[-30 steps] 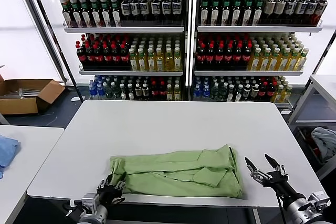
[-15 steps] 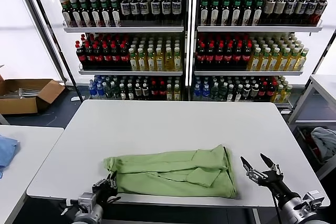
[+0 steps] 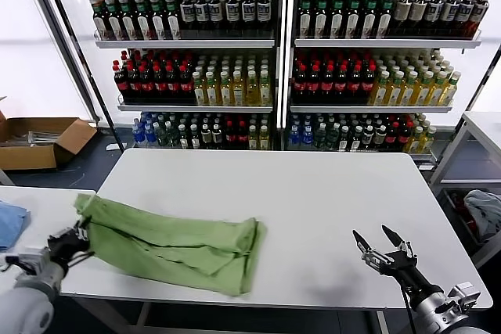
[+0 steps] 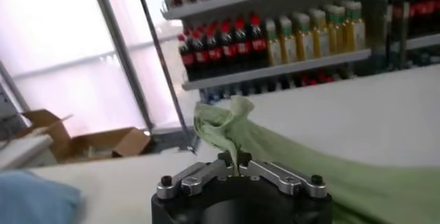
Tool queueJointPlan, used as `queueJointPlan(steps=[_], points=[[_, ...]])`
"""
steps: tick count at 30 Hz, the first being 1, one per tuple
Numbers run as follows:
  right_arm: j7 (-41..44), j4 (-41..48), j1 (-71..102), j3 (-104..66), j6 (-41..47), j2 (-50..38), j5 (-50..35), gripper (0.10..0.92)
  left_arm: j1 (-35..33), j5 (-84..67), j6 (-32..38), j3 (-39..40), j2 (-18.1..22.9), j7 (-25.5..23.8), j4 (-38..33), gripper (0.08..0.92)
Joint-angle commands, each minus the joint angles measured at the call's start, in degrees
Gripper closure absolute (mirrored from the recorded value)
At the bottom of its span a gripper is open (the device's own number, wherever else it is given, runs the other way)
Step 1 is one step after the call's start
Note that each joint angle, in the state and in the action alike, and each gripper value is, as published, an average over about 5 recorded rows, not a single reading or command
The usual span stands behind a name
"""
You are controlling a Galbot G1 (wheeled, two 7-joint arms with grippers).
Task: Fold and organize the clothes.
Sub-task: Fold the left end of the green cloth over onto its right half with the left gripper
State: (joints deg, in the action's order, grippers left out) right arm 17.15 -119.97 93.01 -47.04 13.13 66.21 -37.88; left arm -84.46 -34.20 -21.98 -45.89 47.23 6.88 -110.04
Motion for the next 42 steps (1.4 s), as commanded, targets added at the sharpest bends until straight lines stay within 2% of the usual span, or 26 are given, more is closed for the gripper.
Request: queueJointPlan(steps=[1,5,9,20,24,27,31,35,37,39,42], points=[[0.0,-1.0,0.8,-0.5,0.0,0.1,-0.1,0.203,4.2,-7.0,-3.0,1.9,-4.0,-0.6,-12.9,0.907],[0.1,-1.2,1.2,-0.8,-0.1,0.5,0.0,0.203,4.7,-8.1,-2.7,12.7,-1.3,0.9,-18.7,0.907],[0.1,-1.3,1.5,-0.7,-0.1,1.3,0.6,0.203,5.0,-5.8,-2.3,20.5,1.8,0.8,-19.8,0.907],[0.0,-1.4,0.8,1.2,-0.1,2.3,2.0,0.203,7.0,-4.5,-3.1,35.0,9.6,0.7,-11.5,0.907],[0.1,-1.5,1.0,1.1,-0.1,2.5,2.3,0.203,9.6,-4.4,-4.6,39.2,13.9,2.6,-7.3,0.907],[0.1,-1.6,1.4,0.4,-0.1,2.4,2.4,0.203,11.3,-5.5,-6.5,40.7,15.5,3.9,-6.8,0.887],[-0.1,-1.6,1.6,-0.6,0.0,2.1,2.2,0.203,10.7,-8.0,-7.9,40.9,13.7,3.9,-9.9,0.787],[-0.1,-1.6,1.4,-0.7,0.2,2.0,2.1,0.203,8.3,-13.8,-9.0,37.5,10.7,5.1,-16.7,0.674],[-0.2,-1.5,1.3,-0.5,0.3,2.2,2.2,0.203,7.4,-19.7,-9.5,33.4,9.2,6.4,-21.5,0.613],[-0.2,-1.4,1.2,-0.4,0.3,2.5,2.2,0.203,6.5,-26.7,-10.0,25.9,7.3,7.7,-25.7,0.561],[-0.2,-1.3,1.1,-0.1,0.4,2.7,2.2,0.203,5.5,-32.0,-10.6,13.3,4.1,7.2,-25.4,0.475]])
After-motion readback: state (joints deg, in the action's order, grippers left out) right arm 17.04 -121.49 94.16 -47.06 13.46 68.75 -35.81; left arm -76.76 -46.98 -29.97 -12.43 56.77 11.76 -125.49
